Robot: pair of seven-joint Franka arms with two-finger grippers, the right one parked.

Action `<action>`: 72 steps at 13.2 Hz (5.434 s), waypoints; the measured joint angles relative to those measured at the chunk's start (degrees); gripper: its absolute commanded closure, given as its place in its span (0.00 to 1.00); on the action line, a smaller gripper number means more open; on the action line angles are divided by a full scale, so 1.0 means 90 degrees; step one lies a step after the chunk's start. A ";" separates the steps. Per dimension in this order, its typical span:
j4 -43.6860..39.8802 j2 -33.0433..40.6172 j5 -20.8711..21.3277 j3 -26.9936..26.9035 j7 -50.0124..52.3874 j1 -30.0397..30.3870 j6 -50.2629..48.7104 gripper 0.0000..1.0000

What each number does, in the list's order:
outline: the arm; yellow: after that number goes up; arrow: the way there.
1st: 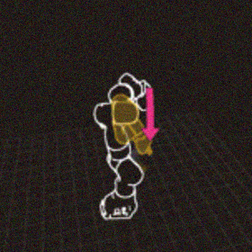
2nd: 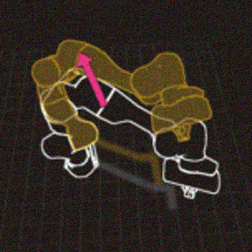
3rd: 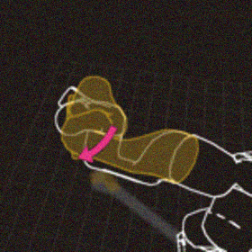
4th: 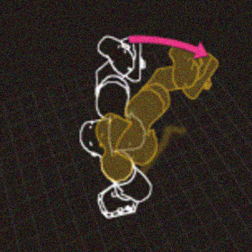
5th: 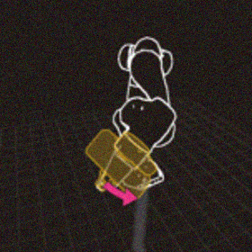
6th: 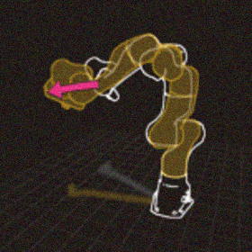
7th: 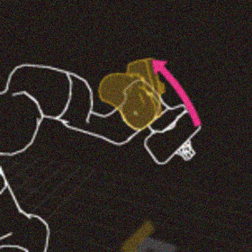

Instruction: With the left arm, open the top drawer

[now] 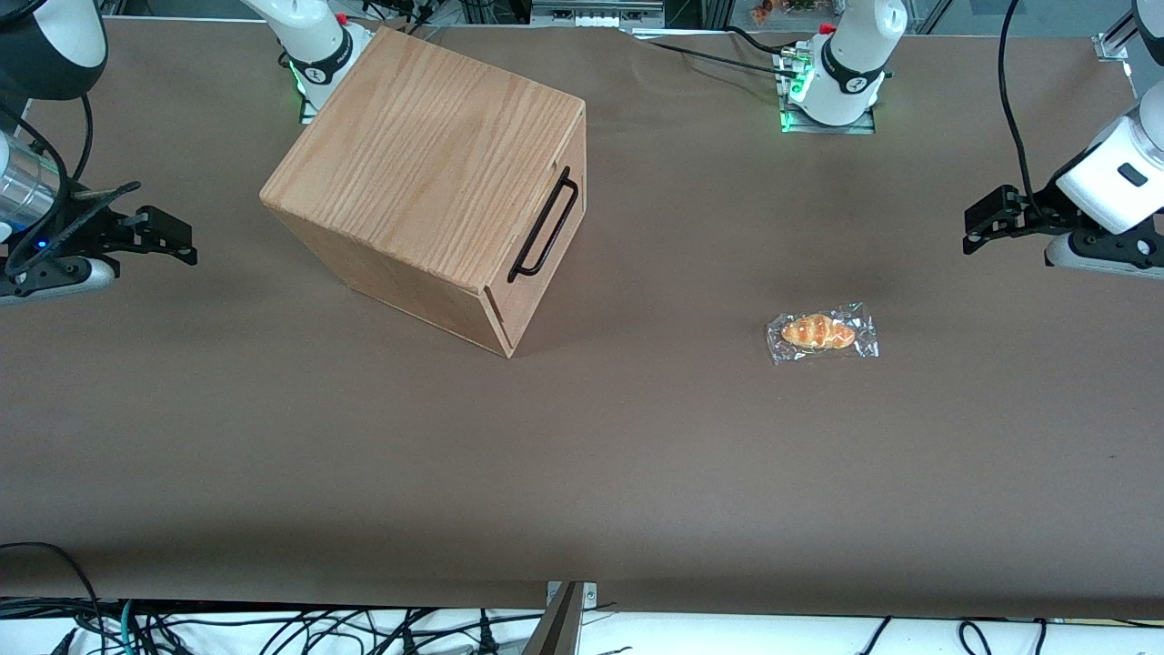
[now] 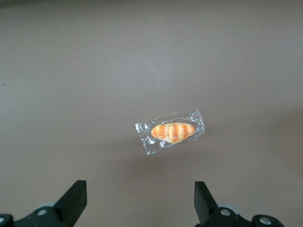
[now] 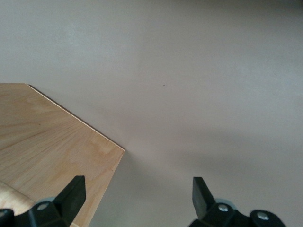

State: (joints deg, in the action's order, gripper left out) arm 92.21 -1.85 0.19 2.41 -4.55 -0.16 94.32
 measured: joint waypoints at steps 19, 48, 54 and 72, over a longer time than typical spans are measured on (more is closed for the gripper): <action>0.0000 -0.0005 -0.0006 0.0005 0.0122 -0.0005 -0.0005 0.00; -0.0352 -0.2785 -0.3023 0.0094 0.2612 -0.4166 0.2365 0.00; -0.0383 -0.2870 -0.2672 0.0038 0.2623 -0.4194 0.2473 0.00; -0.0444 -0.2806 -0.2055 0.0028 0.2215 -0.3028 0.1705 0.00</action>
State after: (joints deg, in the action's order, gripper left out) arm 88.21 -27.10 -18.30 2.66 15.38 -27.41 109.66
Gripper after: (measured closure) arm 0.000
